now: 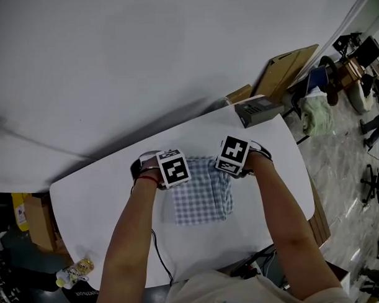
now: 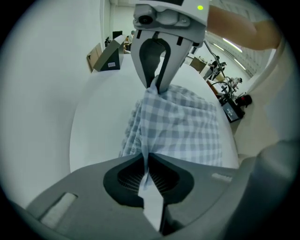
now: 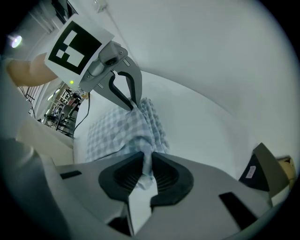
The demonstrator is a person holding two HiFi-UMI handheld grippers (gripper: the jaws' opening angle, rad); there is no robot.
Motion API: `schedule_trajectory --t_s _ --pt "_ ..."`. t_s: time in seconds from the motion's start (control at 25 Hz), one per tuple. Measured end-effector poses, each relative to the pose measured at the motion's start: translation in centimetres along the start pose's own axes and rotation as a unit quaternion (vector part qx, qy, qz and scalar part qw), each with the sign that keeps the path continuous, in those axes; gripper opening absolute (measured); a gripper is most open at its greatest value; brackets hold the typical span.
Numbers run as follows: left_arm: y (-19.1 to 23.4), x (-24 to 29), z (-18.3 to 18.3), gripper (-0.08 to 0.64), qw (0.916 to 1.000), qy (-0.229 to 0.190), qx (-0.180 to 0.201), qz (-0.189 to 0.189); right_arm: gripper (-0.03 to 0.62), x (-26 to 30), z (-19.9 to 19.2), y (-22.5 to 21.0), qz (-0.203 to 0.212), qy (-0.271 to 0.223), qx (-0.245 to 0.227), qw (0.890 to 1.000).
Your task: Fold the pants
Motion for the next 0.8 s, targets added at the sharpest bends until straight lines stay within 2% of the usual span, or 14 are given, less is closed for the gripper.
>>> schedule_trajectory --t_s 0.24,0.4,0.56,0.68,0.8 --pt "0.3 0.5 -0.1 0.033 0.9996 -0.015 0.01 0.022 0.105 0.2 0.0 -0.6 -0.015 -0.013 -0.006 1.0" --pt "0.6 0.0 0.0 0.104 0.9991 -0.011 0.002 0.04 0.127 -0.5 0.0 -0.6 -0.033 -0.016 -0.025 0.999" --pt "0.5 -1.0 0.1 0.125 0.9989 -0.007 0.001 0.046 0.146 -1.6 0.4 0.0 -0.054 -0.016 -0.043 0.997" --pt "0.7 -2.3 0.7 0.132 0.998 -0.021 -0.005 0.06 0.148 -3.2 1.5 0.2 -0.075 -0.038 -0.054 0.995" --pt "1.2 -4.3 1.5 0.132 0.9941 -0.052 -0.023 0.093 0.147 -5.2 2.6 0.6 -0.095 -0.07 -0.055 0.991"
Point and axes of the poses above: the fingertips, and each gripper's own axes: x forward along the fingers, y to its left, z out of its top, the point moved 1 cm from there along -x, backward along the fingers, and after that the axes turned 9 degrees about x, right-handed, at the moved point
